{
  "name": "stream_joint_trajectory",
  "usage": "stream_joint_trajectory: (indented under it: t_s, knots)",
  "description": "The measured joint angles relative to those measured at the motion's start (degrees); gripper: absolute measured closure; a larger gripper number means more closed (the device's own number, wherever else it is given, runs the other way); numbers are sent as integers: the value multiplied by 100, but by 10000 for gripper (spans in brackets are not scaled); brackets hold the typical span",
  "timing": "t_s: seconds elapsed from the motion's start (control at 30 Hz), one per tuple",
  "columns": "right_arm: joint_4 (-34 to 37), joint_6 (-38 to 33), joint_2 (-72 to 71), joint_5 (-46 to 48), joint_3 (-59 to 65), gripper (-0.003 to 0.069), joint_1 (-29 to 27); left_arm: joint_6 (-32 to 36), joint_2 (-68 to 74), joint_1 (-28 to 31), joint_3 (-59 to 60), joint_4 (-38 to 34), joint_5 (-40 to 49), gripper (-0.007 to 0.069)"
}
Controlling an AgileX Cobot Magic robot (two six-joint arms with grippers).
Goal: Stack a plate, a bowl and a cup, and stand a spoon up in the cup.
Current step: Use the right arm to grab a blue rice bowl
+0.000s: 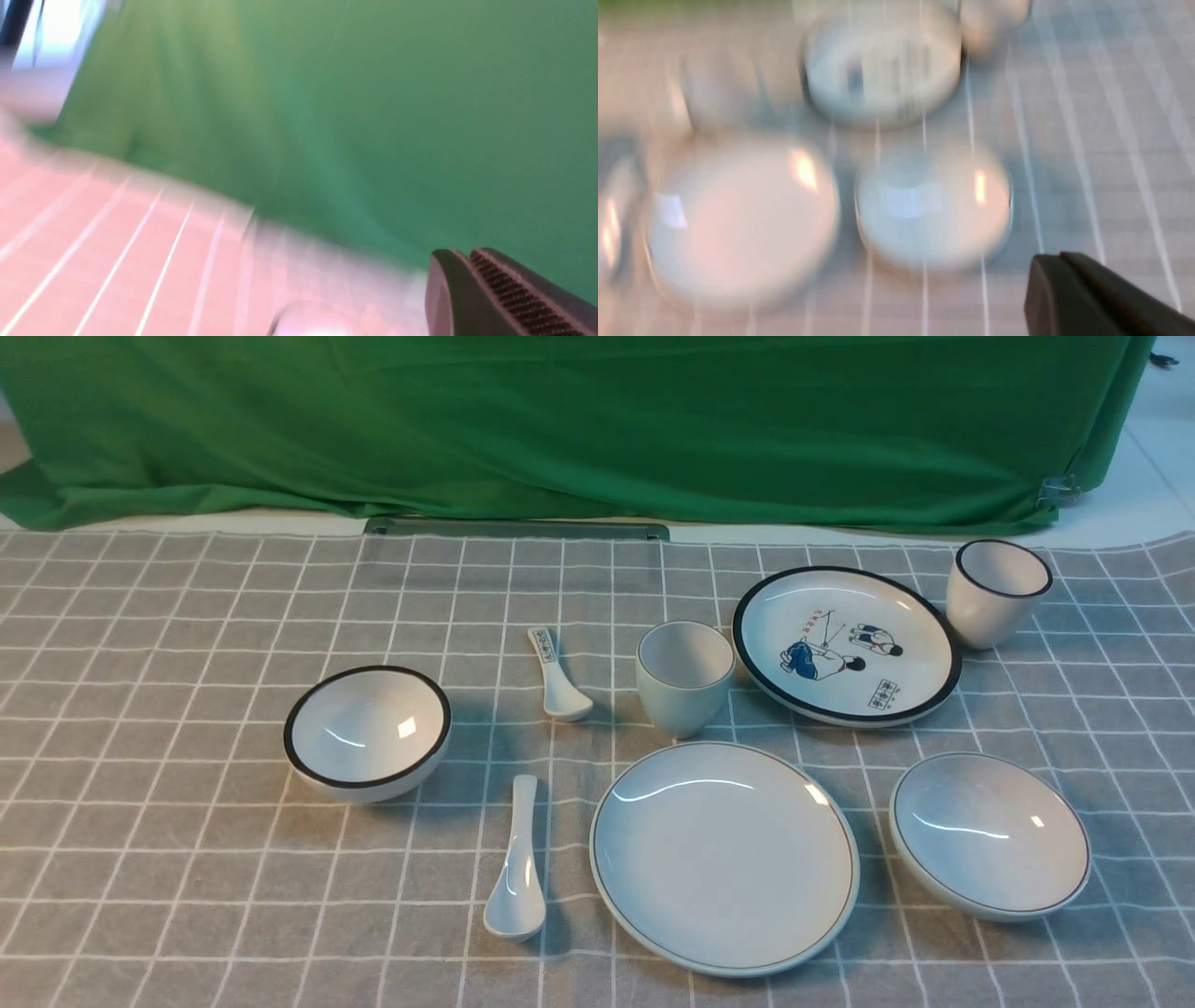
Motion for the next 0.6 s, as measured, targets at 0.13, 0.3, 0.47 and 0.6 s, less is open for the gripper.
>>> stream_joint_trajectory:
  t_s: [0.13,0.3,0.47,0.6]
  knots:
    - [2,-480,1358,657,-512,638,0,879,1791,0,-1130,-308,2321,608]
    - [-26,-522,2227,107,-565,638,0,1965,3168,0,-1517,-1015,3051,608]
    - [-37,-513,3137,-326,-633,580,-10,2589,3600,0,-1536,-1530,3089,610]
    - [-32,-392,4071,-541,-852,381,-211,2713,3657,0,-1545,-1616,3117,622]
